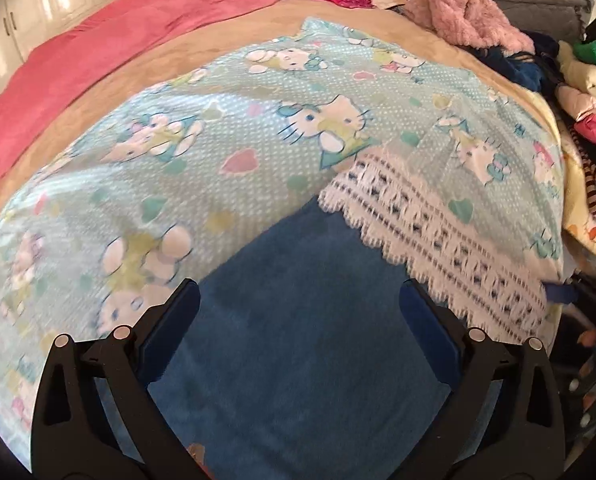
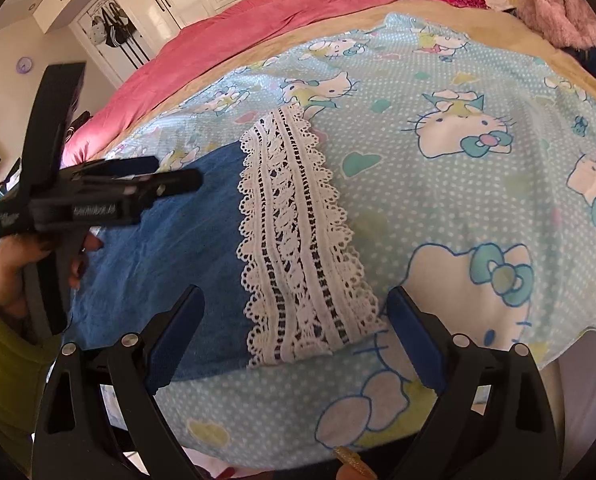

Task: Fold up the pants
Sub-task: 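Move both open grippers over the lace cuff end of the pants, then grasp the lace cuff with the right gripper while the left gripper grasps the denim beside it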

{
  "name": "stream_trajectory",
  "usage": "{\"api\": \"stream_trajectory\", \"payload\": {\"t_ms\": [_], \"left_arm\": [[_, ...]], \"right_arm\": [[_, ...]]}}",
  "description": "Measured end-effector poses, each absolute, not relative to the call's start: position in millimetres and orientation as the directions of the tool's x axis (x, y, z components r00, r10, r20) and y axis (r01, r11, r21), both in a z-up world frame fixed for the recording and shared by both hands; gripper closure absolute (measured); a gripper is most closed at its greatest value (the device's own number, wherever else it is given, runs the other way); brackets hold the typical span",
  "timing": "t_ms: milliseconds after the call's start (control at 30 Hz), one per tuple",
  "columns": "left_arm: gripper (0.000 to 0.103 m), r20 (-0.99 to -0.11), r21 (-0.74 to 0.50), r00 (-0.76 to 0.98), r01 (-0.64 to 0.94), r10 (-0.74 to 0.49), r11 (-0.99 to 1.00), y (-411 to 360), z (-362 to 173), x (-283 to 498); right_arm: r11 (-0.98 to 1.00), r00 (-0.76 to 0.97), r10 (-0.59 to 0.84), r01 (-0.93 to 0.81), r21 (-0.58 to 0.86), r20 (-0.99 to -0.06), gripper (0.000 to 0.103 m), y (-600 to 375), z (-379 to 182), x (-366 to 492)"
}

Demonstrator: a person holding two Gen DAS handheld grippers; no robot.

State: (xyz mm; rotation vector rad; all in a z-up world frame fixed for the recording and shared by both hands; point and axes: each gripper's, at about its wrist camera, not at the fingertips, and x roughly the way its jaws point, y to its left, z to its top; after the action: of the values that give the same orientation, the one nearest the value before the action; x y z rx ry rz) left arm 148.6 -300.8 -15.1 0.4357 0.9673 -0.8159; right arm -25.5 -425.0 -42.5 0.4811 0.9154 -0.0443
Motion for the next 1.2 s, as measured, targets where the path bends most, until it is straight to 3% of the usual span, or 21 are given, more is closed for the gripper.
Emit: {"api": "stream_trajectory", "payload": {"t_ms": [167, 200, 300, 367, 467, 633, 700, 733, 767, 1033, 1200], "left_arm": [[0.009, -0.861, -0.042, 0.283, 0.789, -0.424, 0.613, -319, -24, 168], [0.009, -0.864, -0.048, 0.271, 0.794, -0.424, 0.606, -323, -28, 171], [0.009, -0.868, -0.068, 0.245, 0.803, -0.432, 0.592, -329, -37, 177], [0.013, -0.868, -0.104, 0.222, 0.793, -0.443, 0.6, -330, -46, 183], [0.02, -0.855, -0.171, 0.192, 0.773, -0.483, 0.611, -327, -52, 189], [0.059, -0.845, -0.204, 0.154, 0.792, -0.511, 0.576, -337, -49, 185], [0.069, -0.85, -0.188, 0.151, 0.807, -0.504, 0.56, -345, -47, 180], [0.072, -0.855, -0.172, 0.159, 0.811, -0.494, 0.559, -347, -47, 178], [0.073, -0.861, -0.152, 0.168, 0.815, -0.48, 0.559, -350, -48, 175], [0.091, -0.846, -0.165, 0.178, 0.808, -0.502, 0.565, -338, -40, 175], [0.094, -0.816, -0.211, 0.172, 0.8, -0.552, 0.562, -322, -30, 172]], "right_arm": [[0.891, 0.615, 0.167, 0.241, 0.385, -0.771, 0.01, -425, -45, -24], [0.891, 0.616, 0.164, 0.242, 0.383, -0.77, 0.012, -425, -45, -24], [0.895, 0.623, 0.154, 0.24, 0.375, -0.767, 0.031, -424, -45, -25], [0.894, 0.625, 0.147, 0.247, 0.373, -0.767, 0.032, -424, -45, -25], [0.885, 0.637, 0.155, 0.25, 0.393, -0.755, 0.04, -427, -45, -26], [0.878, 0.649, 0.169, 0.244, 0.412, -0.742, 0.043, -428, -46, -20], [0.884, 0.651, 0.165, 0.236, 0.404, -0.741, 0.051, -425, -46, -17], [0.882, 0.654, 0.176, 0.226, 0.412, -0.736, 0.067, -424, -46, -16], [0.878, 0.655, 0.195, 0.215, 0.427, -0.73, 0.075, -424, -47, -15], [0.864, 0.689, 0.235, 0.175, 0.472, -0.685, 0.077, -422, -42, -18], [0.877, 0.739, 0.243, 0.111, 0.468, -0.628, 0.077, -410, -28, -27]]}}
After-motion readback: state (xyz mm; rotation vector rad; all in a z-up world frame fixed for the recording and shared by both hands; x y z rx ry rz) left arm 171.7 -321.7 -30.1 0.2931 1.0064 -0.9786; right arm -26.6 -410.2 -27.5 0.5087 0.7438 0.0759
